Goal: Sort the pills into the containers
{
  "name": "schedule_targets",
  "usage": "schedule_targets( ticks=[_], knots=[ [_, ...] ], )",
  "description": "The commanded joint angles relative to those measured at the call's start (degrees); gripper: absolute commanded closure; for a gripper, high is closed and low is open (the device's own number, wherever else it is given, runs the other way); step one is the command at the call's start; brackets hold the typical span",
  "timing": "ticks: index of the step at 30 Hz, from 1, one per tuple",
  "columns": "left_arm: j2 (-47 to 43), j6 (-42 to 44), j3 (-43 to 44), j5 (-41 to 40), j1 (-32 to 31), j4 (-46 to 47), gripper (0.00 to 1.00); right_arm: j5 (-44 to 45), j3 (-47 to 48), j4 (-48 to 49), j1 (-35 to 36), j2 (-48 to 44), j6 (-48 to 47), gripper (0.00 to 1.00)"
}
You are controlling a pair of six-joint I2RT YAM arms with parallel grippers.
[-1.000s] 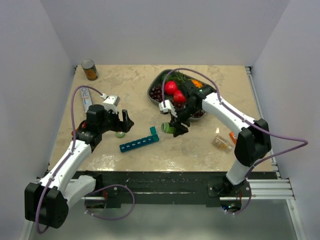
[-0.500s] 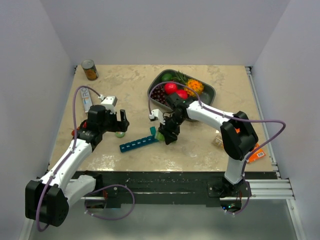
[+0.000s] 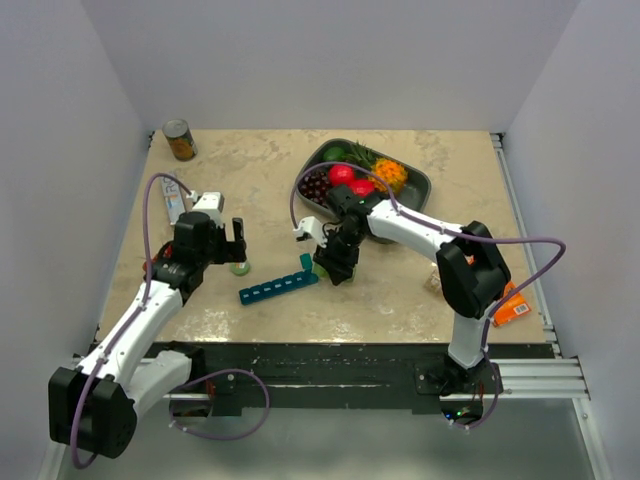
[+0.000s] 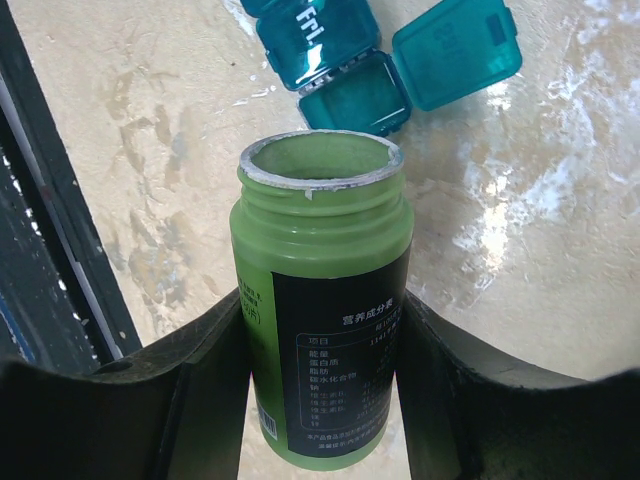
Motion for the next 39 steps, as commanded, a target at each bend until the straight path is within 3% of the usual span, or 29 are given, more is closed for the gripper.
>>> schedule_targets(
  ticks=[1,39],
  knots=[
    [-2.57,0.18,2.12,-3.31,0.29,1.15,0.01,4.17,4.23,-3.23,0.9,-0.04,2.2,1.0],
    [-4.16,0.79,1.85,-1.55,0.29,2.38,0.01,18.06,9.95,-7.98,7.58,5.41,6.07,1.0]
  ],
)
